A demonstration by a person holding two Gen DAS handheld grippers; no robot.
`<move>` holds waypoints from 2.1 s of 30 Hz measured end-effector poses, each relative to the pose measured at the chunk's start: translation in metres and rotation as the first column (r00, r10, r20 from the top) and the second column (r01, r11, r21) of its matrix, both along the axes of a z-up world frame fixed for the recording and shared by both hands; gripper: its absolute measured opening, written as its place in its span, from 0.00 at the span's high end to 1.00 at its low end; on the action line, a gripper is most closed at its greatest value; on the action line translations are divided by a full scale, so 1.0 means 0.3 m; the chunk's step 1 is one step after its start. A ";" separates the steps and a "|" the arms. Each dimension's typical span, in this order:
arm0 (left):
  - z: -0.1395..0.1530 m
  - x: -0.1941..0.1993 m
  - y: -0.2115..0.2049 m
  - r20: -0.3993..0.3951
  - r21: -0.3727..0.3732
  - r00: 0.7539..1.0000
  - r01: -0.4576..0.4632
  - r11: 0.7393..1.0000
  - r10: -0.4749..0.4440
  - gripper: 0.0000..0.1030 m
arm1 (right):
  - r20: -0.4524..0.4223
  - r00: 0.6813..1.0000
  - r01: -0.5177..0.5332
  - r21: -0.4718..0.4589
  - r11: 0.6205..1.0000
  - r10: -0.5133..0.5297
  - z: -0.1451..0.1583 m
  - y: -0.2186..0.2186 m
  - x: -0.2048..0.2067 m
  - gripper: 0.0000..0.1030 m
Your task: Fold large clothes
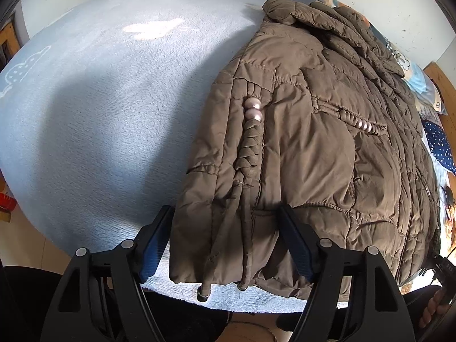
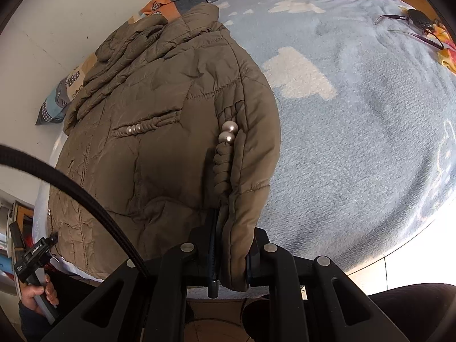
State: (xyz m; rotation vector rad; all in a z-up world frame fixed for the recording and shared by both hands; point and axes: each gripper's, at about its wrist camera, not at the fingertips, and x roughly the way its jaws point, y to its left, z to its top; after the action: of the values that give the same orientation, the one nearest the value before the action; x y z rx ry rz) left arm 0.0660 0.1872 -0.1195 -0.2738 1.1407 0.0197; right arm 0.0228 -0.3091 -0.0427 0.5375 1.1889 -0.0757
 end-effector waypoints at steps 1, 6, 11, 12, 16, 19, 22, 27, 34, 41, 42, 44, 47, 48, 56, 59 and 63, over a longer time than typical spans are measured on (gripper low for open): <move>-0.001 0.000 0.000 0.000 0.001 1.000 -0.002 1.000 0.002 0.27 | 0.000 1.000 0.000 -0.001 1.000 0.000 -0.002 -0.001 0.000 0.83; -0.008 0.005 -0.001 -0.009 0.005 1.000 -0.016 1.000 0.016 0.24 | 0.003 1.000 0.012 0.021 1.000 -0.012 -0.010 -0.008 0.000 0.83; -0.009 -0.003 -0.002 0.006 0.005 1.000 -0.024 1.000 0.024 0.24 | 0.003 1.000 0.017 0.033 0.999 -0.017 -0.009 -0.020 -0.013 0.82; -0.010 -0.005 0.000 0.008 0.003 1.000 -0.024 1.000 0.024 0.24 | 0.003 1.000 0.017 0.035 0.999 -0.017 -0.009 -0.022 -0.015 0.82; -0.008 -0.010 0.000 0.012 0.008 1.000 -0.026 1.000 0.026 0.24 | -0.006 1.000 0.020 0.043 0.999 -0.020 -0.008 -0.032 -0.021 0.80; -0.001 -0.009 -0.004 0.008 0.019 1.000 -0.017 1.000 0.016 0.25 | -0.017 1.000 0.019 0.043 0.999 -0.018 -0.009 -0.031 -0.020 0.78; 0.014 -0.011 -0.029 0.025 0.038 0.999 0.029 0.999 -0.030 0.38 | -0.027 1.000 0.012 0.038 0.999 -0.011 -0.011 -0.028 -0.015 0.76; 0.029 -0.021 -0.061 0.053 0.068 0.996 0.073 0.995 -0.077 0.59 | -0.032 0.999 0.005 0.026 1.000 -0.004 -0.010 -0.021 -0.009 0.75; 0.039 -0.026 -0.076 0.070 0.084 0.992 0.097 0.992 -0.103 0.69 | -0.003 1.000 -0.023 -0.033 0.999 0.023 0.010 0.007 -0.007 0.83; 0.035 -0.028 -0.078 0.073 0.090 0.993 0.090 0.992 -0.097 0.68 | -0.005 1.000 -0.023 -0.031 0.999 0.023 0.004 0.003 -0.002 0.83; 0.034 -0.026 -0.079 0.074 0.089 0.993 0.087 0.992 -0.094 0.68 | -0.005 1.000 -0.024 -0.032 0.999 0.024 0.005 0.003 -0.001 0.83; 0.033 -0.026 -0.076 0.077 0.081 0.993 0.080 0.993 -0.086 0.67 | -0.006 1.000 -0.022 -0.029 0.999 0.022 0.004 0.005 -0.002 0.83; 0.034 -0.025 -0.072 0.078 0.081 0.993 0.079 0.994 -0.085 0.67 | -0.004 1.000 -0.016 -0.019 1.000 0.016 0.003 -0.001 -0.006 0.83; 0.035 -0.024 -0.073 0.078 0.084 0.993 0.079 0.993 -0.085 0.67 | -0.003 1.000 -0.016 -0.018 1.000 0.016 0.003 -0.003 -0.007 0.83; 0.063 -0.044 -0.073 0.121 0.077 0.988 0.089 0.993 -0.098 0.77 | 0.049 0.999 -0.010 -0.014 1.000 0.011 0.030 -0.011 -0.025 0.86; 0.087 -0.060 -0.068 0.158 0.070 0.983 0.084 0.994 -0.094 0.79 | 0.102 0.995 0.005 0.013 1.000 -0.006 0.060 -0.025 -0.048 0.87; 0.129 -0.084 -0.066 0.222 0.066 0.971 0.075 0.995 -0.088 0.80 | 0.171 0.985 0.018 0.031 0.999 -0.023 0.107 -0.040 -0.084 0.87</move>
State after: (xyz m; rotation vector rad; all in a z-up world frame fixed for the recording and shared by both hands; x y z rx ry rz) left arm 0.0408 0.1674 -0.0809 -0.1727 0.9233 -0.0505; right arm -0.0023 -0.3211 -0.0106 0.5701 1.0178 -0.0287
